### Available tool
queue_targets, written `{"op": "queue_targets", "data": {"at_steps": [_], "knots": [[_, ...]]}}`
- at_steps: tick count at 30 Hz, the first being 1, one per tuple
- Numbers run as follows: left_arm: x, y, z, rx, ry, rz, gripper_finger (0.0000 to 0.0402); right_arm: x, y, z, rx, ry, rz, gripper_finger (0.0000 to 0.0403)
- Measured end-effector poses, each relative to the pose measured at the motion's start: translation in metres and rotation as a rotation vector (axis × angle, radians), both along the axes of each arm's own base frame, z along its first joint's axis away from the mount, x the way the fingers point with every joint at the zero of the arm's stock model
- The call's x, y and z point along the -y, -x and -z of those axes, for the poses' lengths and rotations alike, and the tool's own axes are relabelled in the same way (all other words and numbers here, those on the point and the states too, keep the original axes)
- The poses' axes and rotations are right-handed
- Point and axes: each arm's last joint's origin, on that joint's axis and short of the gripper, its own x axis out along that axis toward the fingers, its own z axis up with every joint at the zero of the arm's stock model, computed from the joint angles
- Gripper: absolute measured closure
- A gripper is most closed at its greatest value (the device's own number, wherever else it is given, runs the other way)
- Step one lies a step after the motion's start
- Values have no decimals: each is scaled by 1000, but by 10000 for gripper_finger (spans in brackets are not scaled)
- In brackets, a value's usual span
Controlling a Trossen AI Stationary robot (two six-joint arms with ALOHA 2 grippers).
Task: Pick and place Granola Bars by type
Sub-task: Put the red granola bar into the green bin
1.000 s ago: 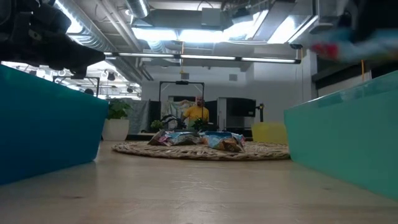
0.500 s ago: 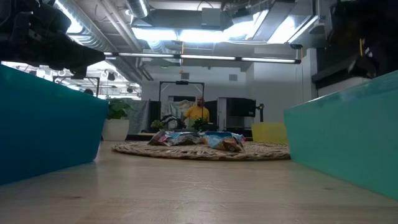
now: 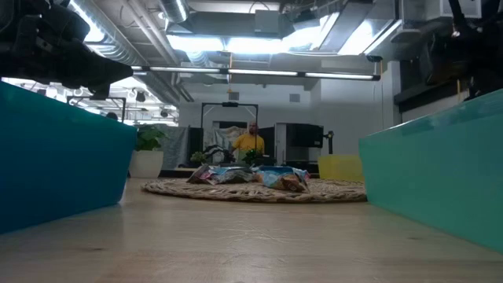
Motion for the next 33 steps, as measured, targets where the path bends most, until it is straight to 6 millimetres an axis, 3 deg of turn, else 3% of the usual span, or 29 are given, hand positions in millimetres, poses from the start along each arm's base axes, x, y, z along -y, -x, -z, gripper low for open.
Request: {"op": "queue_targets", "data": {"at_steps": [9, 17, 22, 33], "knots": [[0, 0, 0, 0, 0, 0, 376, 0, 0, 0, 5, 3, -16, 384], [0, 0, 0, 0, 0, 0, 373, -4, -6, -7, 46, -25, -20, 322], [0, 0, 0, 0, 0, 0, 375, -12, -18, -30, 109, -27, -69, 293], [0, 0, 0, 0, 0, 0, 373, -10, -20, -95, 35, 127, -116, 297]]}}
